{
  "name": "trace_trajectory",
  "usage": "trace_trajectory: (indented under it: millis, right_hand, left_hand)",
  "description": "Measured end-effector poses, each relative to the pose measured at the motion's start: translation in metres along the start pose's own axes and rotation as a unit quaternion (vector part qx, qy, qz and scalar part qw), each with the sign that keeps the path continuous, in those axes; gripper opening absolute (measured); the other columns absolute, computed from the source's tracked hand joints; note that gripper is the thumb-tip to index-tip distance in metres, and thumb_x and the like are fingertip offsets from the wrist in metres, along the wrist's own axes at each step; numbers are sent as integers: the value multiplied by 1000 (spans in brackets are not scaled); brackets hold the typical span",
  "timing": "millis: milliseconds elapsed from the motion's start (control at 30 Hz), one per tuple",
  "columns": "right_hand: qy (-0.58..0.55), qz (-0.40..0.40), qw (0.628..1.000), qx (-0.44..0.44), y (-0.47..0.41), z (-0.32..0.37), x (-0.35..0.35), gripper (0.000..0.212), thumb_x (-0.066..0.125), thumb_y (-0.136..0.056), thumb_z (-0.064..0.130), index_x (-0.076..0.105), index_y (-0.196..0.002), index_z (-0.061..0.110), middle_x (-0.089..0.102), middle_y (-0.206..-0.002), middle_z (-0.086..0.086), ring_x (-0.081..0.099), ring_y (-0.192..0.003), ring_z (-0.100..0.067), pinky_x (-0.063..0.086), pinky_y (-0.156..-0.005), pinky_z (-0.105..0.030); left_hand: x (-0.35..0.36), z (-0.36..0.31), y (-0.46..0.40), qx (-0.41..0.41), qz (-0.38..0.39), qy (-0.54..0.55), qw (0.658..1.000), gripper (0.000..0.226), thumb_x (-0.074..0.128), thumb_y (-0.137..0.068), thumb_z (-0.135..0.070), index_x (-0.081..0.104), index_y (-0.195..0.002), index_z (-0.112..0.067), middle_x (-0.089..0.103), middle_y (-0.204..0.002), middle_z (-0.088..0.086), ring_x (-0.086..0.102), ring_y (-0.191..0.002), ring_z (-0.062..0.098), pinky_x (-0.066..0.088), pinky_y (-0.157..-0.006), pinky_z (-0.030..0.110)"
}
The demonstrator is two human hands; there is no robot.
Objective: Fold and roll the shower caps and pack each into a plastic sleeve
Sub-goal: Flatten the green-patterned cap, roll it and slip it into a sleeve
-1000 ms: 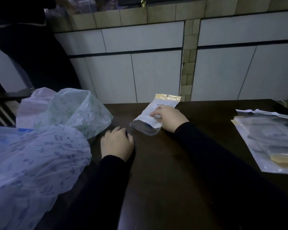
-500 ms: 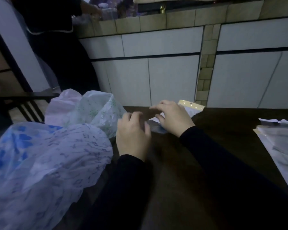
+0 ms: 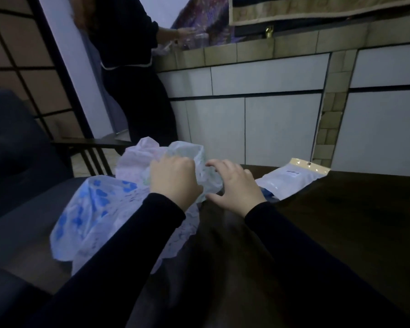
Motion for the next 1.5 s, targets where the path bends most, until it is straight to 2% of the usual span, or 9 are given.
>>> trace_trajectory:
  millis: [233, 533, 667, 833, 967, 1067, 1267, 1400, 1500]
  right_hand:
    - [-37, -24, 999, 16, -2, 5, 10, 19, 57, -93, 35, 67, -105, 25, 65, -104, 8, 56, -97, -11, 45, -91, -37]
    - [-105, -141, 984, -6, -4, 6, -16, 39, 69, -81, 37, 57, -116, 24, 52, -116, 4, 51, -107, -12, 45, -91, -29]
    - [-131, -225, 965, 38, -7, -4, -43, 23, 64, -90, 24, 63, -111, 14, 57, -109, 0, 52, -103, -14, 41, -88, -22]
    - [-216, -291, 929, 69, -4, -9, -78, 16, 60, -93, 27, 65, -99, 13, 61, -96, 5, 50, -89, 2, 36, -76, -2]
    - [-178, -348, 920, 36, 9, -15, -105, 18, 57, -94, 32, 65, -97, 16, 59, -93, 11, 53, -89, -2, 46, -81, -23]
    - [-138, -388, 911, 25, 17, -15, -124, 27, 49, -94, 41, 62, -99, 19, 52, -95, 15, 54, -93, -10, 48, -82, -38]
    - [-223, -402, 886, 64, 27, -23, -165, 12, 44, -99, 38, 51, -95, 30, 56, -84, 15, 56, -83, 0, 47, -68, -22]
    - [-275, -345, 885, 149, 31, -41, -176, 16, 46, -99, 36, 55, -88, 30, 62, -85, 10, 59, -82, -3, 50, -71, -29]
    - [-316, -258, 885, 226, 39, -56, -177, 30, 50, -97, 34, 64, -93, 7, 68, -89, -13, 64, -82, -20, 52, -76, -37]
  left_hand:
    - [37, 6, -6, -8, -29, 26, 999, 10, 63, -87, -27, 62, -95, -21, 67, -90, -3, 61, -85, 19, 33, -70, 29]
    - [16, 24, -13, -33, -222, 168, 960, 7, 68, -82, -18, 72, -79, -14, 68, -72, 4, 61, -67, 26, 29, -59, 29]
    - [8, 24, -26, -10, -272, 271, 923, 12, 68, -88, -21, 70, -89, -10, 69, -81, 4, 59, -73, 25, 35, -63, 28]
    - [5, 19, -40, 16, -215, 392, 895, 28, 67, -87, -38, 65, -105, -18, 57, -96, -13, 47, -97, 11, 30, -80, 18]
    - [9, 7, -48, 9, -193, 472, 860, 17, 71, -82, -41, 60, -82, -27, 58, -81, -14, 55, -86, 18, 43, -74, 30]
    - [-11, -6, -49, -10, -243, 526, 815, 19, 69, -86, -32, 53, -78, -25, 49, -68, -16, 49, -68, 11, 37, -63, 19]
    - [-50, -29, -57, 82, -187, 587, 784, 19, 61, -86, -52, 61, -93, -34, 63, -90, -12, 60, -86, 3, 43, -67, 14]
    - [-41, -57, -46, 106, -25, 677, 728, 17, 68, -89, -28, 64, -75, -20, 64, -66, -11, 58, -57, -1, 43, -52, 15]
    - [-40, -68, -43, 83, -28, 684, 724, 20, 64, -92, -23, 63, -76, -12, 64, -57, -10, 58, -53, 2, 44, -51, 18]
Point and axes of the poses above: each hand's wrist, its own y-axis away from the middle knuckle, its own x-axis out of the palm, z = x × y, the point moved 3 cm from there along -y, towards the middle knuckle
